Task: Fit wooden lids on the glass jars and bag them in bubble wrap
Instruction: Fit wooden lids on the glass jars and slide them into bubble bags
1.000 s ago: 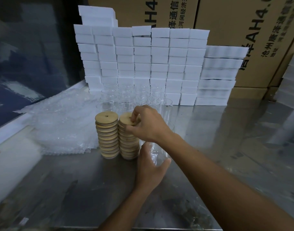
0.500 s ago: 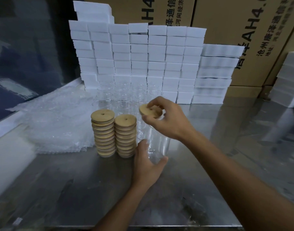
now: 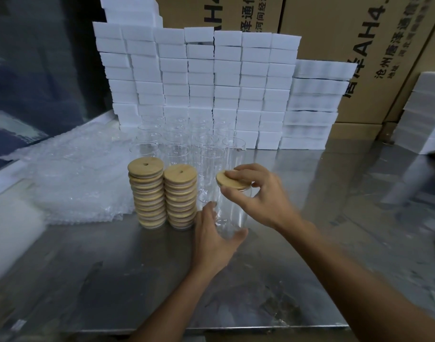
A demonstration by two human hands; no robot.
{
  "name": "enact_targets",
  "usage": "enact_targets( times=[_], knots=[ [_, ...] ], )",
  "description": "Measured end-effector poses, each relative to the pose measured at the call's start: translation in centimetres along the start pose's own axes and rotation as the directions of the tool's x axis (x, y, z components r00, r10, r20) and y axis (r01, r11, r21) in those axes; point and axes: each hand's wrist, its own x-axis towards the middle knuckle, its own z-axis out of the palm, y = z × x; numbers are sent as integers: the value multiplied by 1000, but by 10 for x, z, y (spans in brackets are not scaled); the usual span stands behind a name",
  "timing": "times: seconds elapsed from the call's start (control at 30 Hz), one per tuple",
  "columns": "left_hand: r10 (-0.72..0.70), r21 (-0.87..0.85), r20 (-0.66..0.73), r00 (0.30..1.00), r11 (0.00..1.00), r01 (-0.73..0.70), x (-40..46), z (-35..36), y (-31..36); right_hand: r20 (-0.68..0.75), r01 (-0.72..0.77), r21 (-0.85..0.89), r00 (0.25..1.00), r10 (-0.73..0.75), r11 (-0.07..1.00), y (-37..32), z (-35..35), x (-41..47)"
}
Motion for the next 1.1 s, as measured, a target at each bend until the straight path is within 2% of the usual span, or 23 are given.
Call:
enact_targets(
  times=[0.1, 0.2, 0.33, 0.4, 0.5, 0.6, 0.63, 0.67, 0.7, 0.73, 0.77, 0.8, 0.83, 0.87, 0.9, 0.93, 1.0, 1.07, 1.1],
  knots=[
    [-3, 6, 5, 1000, 1000, 3, 0, -1, -1, -29, -22, -2, 999, 21, 1000, -3, 5, -1],
    [1, 10, 9, 1000, 1000, -1, 1, 0, 1, -35, -28, -87, 999, 25, 996, -9, 6, 4],
    [-43, -56, 31, 999, 997, 45, 1, -4, 12, 12, -95, -120, 995, 97, 988, -16, 7, 13],
    [-67, -210, 75, 995, 974, 81, -1, -10, 21, 84, -146, -17, 986, 147, 989, -16, 5, 17],
    [-48, -397, 198, 979, 909, 125, -3, -21, 30, 210, -242, 295, 960, 184, 924, -10, -10, 20],
    [-58, -518, 474, 878, 788, 332, -1, -30, 45, 294, -316, 505, 938, 184, 803, -3, -21, 22],
    [-77, -517, 527, 847, 761, 391, 0, -30, 50, 293, -332, 559, 936, 193, 760, -2, -23, 23],
    [-105, -499, 524, 845, 767, 404, 2, -30, 56, 281, -347, 596, 935, 216, 724, -2, -25, 24],
    [-140, -444, 457, 879, 820, 362, 3, -28, 62, 256, -357, 606, 934, 250, 711, -3, -26, 25],
    [-163, -333, 329, 930, 902, 276, 5, -26, 67, 214, -356, 585, 934, 285, 728, -4, -26, 26],
    [-142, -152, 167, 976, 974, 167, 5, -23, 70, 161, -346, 546, 937, 310, 763, -5, -25, 26],
    [-84, 82, 16, 996, 993, 83, 5, -21, 71, 106, -327, 509, 942, 319, 796, -7, -23, 25],
    [-19, 240, -90, 996, 970, 40, 3, -19, 72, 58, -306, 491, 946, 320, 816, -10, -19, 23],
    [4, 274, -123, 992, 961, 30, 1, -18, 75, 25, -293, 489, 946, 323, 822, -13, -17, 22],
    [-25, 193, -88, 996, 980, 42, -1, -17, 76, 14, -289, 491, 946, 324, 822, -16, -16, 21],
    [-69, 22, -7, 998, 997, 70, -2, -17, 76, 28, -290, 493, 947, 319, 820, -19, -18, 21],
    [-112, -294, 217, 970, 940, 174, 0, -24, 76, 91, -291, 516, 954, 287, 806, -22, -25, 22],
    [-79, -434, 427, 901, 856, 280, 5, -34, 80, 155, -298, 594, 954, 257, 748, -22, -29, 22],
    [-59, -467, 477, 877, 828, 310, 7, -38, 84, 176, -306, 645, 951, 253, 700, -21, -29, 22]
  ],
)
